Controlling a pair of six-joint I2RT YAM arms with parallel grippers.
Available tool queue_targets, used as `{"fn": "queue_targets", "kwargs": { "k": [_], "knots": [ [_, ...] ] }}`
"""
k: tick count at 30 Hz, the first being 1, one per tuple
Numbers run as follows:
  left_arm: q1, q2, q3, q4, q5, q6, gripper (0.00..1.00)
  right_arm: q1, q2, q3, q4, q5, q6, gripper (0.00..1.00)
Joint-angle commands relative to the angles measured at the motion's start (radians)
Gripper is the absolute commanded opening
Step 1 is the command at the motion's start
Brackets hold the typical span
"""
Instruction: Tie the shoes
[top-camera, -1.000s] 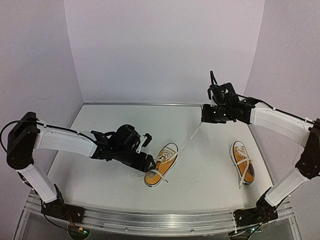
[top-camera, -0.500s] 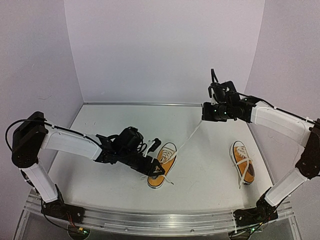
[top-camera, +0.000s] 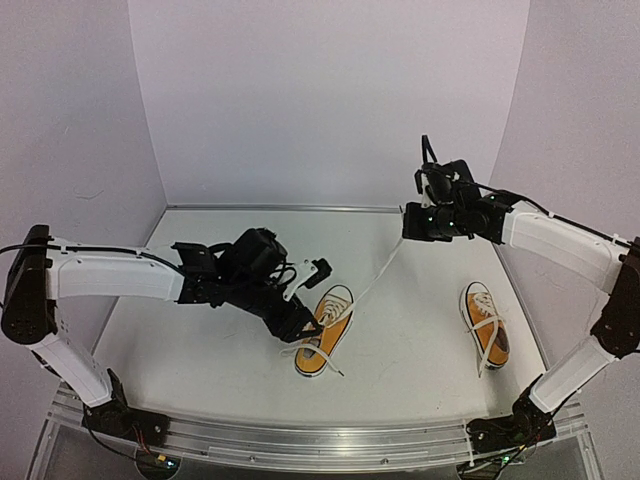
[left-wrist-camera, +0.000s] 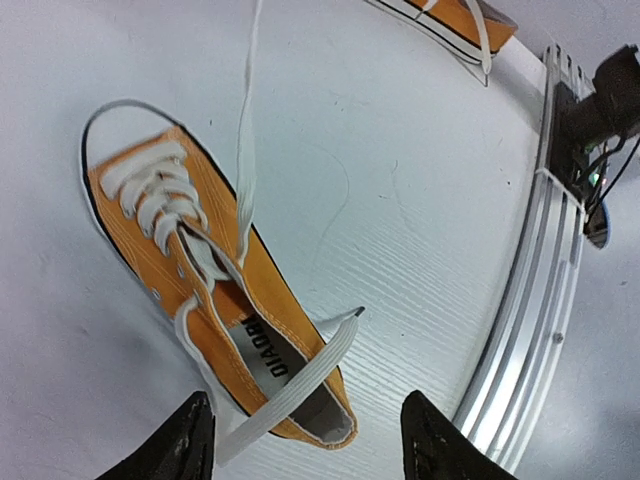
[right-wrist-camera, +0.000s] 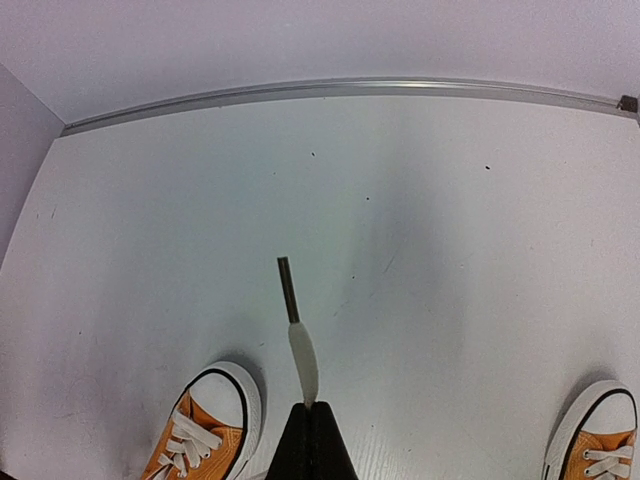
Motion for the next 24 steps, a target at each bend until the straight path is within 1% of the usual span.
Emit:
{"fn": "queue_targets", "kwargs": {
  "k": [1, 3, 5, 8, 11, 14, 17, 21, 24],
  "knots": [
    [-0.069, 0.018, 0.158, -0.230, -0.150, 0.363, 0.62, -0.006, 0.001, 0.009, 0.006, -0.024, 0.011, 0.00],
    [-0.114, 0.061, 0.193, -0.255, -0.196, 0.459, 0.62, -0.006, -0.003, 0.000, 0.006, -0.030, 0.016, 0.00],
    [-0.146, 0.096, 0.210, -0.257, -0.202, 0.562, 0.62, -0.006, -0.010, -0.006, 0.006, -0.030, 0.020, 0.00],
    [-0.186, 0.155, 0.263, -0.268, -0.193, 0.676, 0.62, -0.006, -0.025, -0.016, 0.006, -0.029, 0.023, 0.00],
    [-0.230, 0.237, 0.343, -0.302, -0.190, 0.755, 0.60, -0.010, -0.038, -0.026, 0.006, -0.030, 0.026, 0.00],
    [-0.267, 0.338, 0.436, -0.370, -0.225, 0.811, 0.58, -0.014, -0.049, -0.038, 0.006, -0.032, 0.030, 0.00],
    [-0.290, 0.433, 0.499, -0.417, -0.328, 0.850, 0.56, -0.016, -0.056, -0.045, 0.007, -0.034, 0.032, 0.00],
    [-0.304, 0.519, 0.559, -0.457, -0.456, 0.895, 0.55, -0.019, -0.065, -0.054, 0.008, -0.039, 0.032, 0.00],
    [-0.308, 0.555, 0.593, -0.485, -0.493, 0.916, 0.53, -0.021, -0.066, -0.057, 0.007, -0.043, 0.031, 0.00]
  ]
}}
